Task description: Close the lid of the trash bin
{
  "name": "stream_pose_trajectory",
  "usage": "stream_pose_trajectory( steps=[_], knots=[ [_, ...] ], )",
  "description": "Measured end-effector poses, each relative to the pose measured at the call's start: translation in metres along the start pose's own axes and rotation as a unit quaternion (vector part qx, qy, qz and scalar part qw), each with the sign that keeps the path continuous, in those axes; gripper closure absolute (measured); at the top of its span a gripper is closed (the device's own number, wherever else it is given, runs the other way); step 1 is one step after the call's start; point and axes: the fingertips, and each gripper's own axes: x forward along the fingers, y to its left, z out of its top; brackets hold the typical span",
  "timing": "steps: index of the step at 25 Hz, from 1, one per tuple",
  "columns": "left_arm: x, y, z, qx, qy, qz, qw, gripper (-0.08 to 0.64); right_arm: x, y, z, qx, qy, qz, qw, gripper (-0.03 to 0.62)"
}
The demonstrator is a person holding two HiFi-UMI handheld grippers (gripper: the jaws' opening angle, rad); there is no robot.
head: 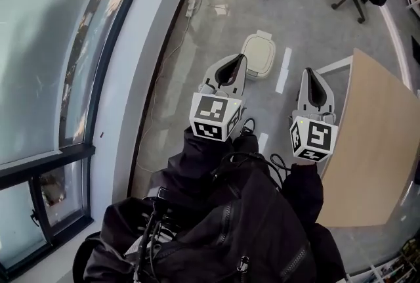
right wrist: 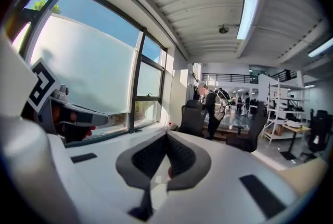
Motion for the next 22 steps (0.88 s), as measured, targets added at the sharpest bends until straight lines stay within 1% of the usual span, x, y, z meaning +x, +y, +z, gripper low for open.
stream_pose_trajectory(
  steps=[3,7,11,15,18,22],
  knots=[
    [-0.006,-0.007,0.032,0.011,-0.022,-0.006,0.9997,0.558,-0.011,0.001,0.023,0.0,-0.016,-0.001,1.0,0.586],
    [-0.013,-0.019,0.069,0.019,-0.052,-0.015,0.9983,0.558,-0.024,-0.009,0.047,0.009,-0.036,-0.011,0.999,0.586],
    [-0.016,-0.031,0.098,0.036,-0.078,-0.026,0.9959,0.558,-0.032,-0.015,0.074,0.011,-0.06,-0.018,0.998,0.586],
    [-0.013,-0.04,0.116,0.055,-0.097,-0.039,0.9931,0.558,-0.034,-0.02,0.094,0.008,-0.082,-0.026,0.996,0.586],
    [-0.013,-0.047,0.126,0.063,-0.107,-0.045,0.9912,0.558,-0.038,-0.03,0.102,0.025,-0.091,-0.044,0.995,0.586],
    [-0.014,-0.053,0.135,0.069,-0.117,-0.046,0.9896,0.558,-0.042,-0.035,0.113,0.031,-0.109,-0.04,0.993,0.586]
  ],
)
